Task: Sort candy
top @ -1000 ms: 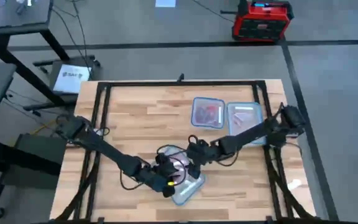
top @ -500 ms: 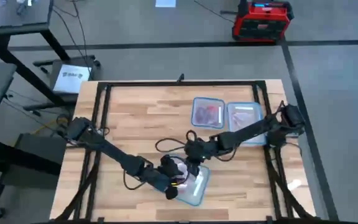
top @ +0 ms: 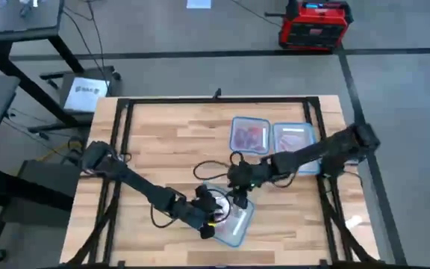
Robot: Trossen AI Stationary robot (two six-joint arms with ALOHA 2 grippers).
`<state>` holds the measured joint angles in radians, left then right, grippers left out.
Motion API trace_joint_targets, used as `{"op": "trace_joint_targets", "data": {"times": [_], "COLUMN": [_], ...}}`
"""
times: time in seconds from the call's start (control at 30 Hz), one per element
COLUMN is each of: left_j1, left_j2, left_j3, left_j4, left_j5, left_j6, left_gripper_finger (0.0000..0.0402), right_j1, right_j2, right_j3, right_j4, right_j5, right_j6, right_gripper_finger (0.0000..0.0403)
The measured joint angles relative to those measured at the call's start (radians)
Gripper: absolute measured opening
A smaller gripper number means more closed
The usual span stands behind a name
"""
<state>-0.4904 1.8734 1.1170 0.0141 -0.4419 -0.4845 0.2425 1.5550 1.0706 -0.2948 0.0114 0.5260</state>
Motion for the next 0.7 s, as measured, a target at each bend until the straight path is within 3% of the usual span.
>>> {"op": "trace_joint_targets", "data": {"times": [0.2, 0.3, 0.4, 0.53, 0.7], "left_j1": [0.002, 0.003, 0.005, 0.024, 0.060], "left_j2": [-0.087, -0.106, -0.072, 0.000, 0.067], "left_j3": [0.058, 0.061, 0.062, 0.065, 0.070], "left_j4": [-0.123, -0.102, -0.045, 0.034, 0.067], "left_j5": [0.023, 0.117, 0.214, 0.246, 0.281], "left_j6": [0.115, 0.183, 0.230, 0.265, 0.239], "left_gripper_finger": [0.0095, 0.0095, 0.0095, 0.0095, 0.0095], "right_j1": [0.134, 0.234, 0.317, 0.403, 0.459], "right_j2": [-0.071, -0.031, -0.006, 0.005, 0.005], "right_j3": [0.002, 0.001, 0.000, 0.000, 0.002], "right_j4": [-0.006, -0.007, -0.002, 0.011, 0.006], "right_j5": [0.103, 0.202, 0.319, 0.482, 0.582], "right_j6": [-0.062, -0.064, -0.045, 0.020, 0.099], "right_gripper_finger": [0.0195, 0.0184, 0.0170, 0.0154, 0.0141]}}
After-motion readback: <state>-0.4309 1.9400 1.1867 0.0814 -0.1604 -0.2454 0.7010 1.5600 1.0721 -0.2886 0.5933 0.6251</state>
